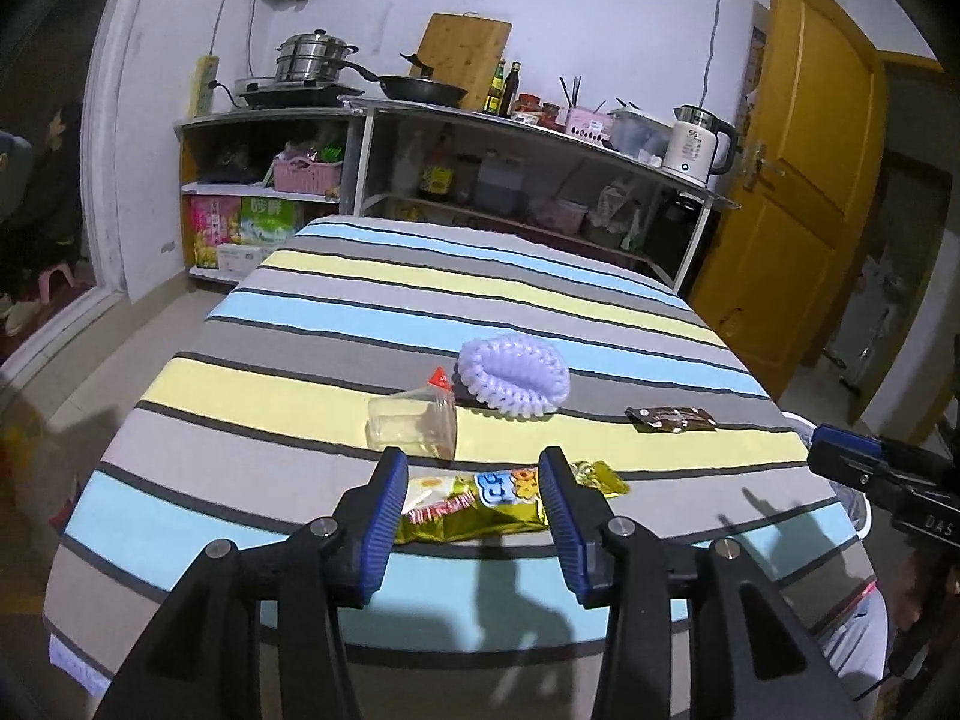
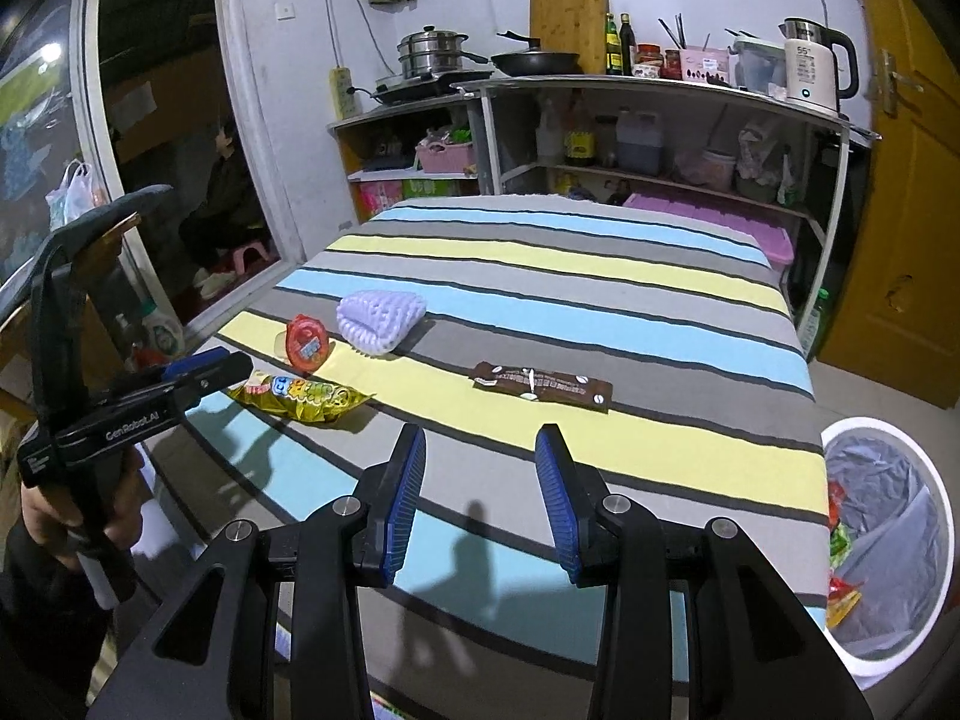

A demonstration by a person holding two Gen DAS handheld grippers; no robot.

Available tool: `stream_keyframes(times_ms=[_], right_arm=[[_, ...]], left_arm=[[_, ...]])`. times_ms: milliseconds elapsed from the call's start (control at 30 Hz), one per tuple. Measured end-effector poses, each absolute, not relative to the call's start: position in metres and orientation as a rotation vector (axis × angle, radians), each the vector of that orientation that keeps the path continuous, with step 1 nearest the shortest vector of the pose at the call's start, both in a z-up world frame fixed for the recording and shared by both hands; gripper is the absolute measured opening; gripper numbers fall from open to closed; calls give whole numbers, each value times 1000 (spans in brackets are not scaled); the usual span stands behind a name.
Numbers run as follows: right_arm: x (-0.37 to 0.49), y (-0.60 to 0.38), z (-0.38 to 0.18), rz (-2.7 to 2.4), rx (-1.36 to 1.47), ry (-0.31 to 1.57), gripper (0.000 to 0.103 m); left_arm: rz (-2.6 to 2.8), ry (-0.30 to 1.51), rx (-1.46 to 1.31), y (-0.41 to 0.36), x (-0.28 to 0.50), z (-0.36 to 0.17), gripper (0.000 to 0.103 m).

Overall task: Collect trash
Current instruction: 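Move both tools back over the table toward the remaining items, then grasp the brown chocolate bar with the right tool while the left tool grasps the yellow packet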

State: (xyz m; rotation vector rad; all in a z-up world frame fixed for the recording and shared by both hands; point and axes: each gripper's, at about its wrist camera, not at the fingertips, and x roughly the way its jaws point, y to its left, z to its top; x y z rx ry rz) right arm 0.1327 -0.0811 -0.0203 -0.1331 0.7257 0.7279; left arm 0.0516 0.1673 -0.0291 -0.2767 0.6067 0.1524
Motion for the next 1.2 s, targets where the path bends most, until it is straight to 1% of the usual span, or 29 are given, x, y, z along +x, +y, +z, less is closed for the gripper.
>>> stream_keyframes(times_ms=[33,133,200,267,300,433,700,967,1067,1100,1133,1167,1200], right_arm=[[134,-80,-21,728,-134,728,39],[138,-78,-24,723,-138,736,39],[140,-77,-26,721,-140,743,39],[142,-75,-29,720,-143,748,39],[143,-74,-30,719,-143,751,39],[146,-74,-32,714,-138,757,39],[147,-81,-30,699,-127,752,39],[144,-88,-30,694,-112,744,39],[148,-89,-32,688,-120,742,39],[153,-88,-34,682,-126,745,39],[156,-88,-35,677,-129,747,39],[160,-87,-36,675,-133,749,39],[165,-86,-37,673,-140,749,39]], left_arm=[[152,606,-274,168,51,-30,45],[161,616,-251,172,57,-35,54],[165,621,-243,178,62,-37,55],[142,633,-235,185,69,-40,60],[127,643,-232,187,73,-42,61],[28,687,-207,183,84,-48,61],[-114,741,-68,140,67,-60,61],[-73,721,-105,129,77,-52,61],[-41,751,-104,125,90,-55,61],[-31,765,-103,125,93,-57,60],[-17,786,-103,123,97,-60,54],[-7,798,-106,122,99,-63,42],[-3,806,-110,120,100,-65,37]])
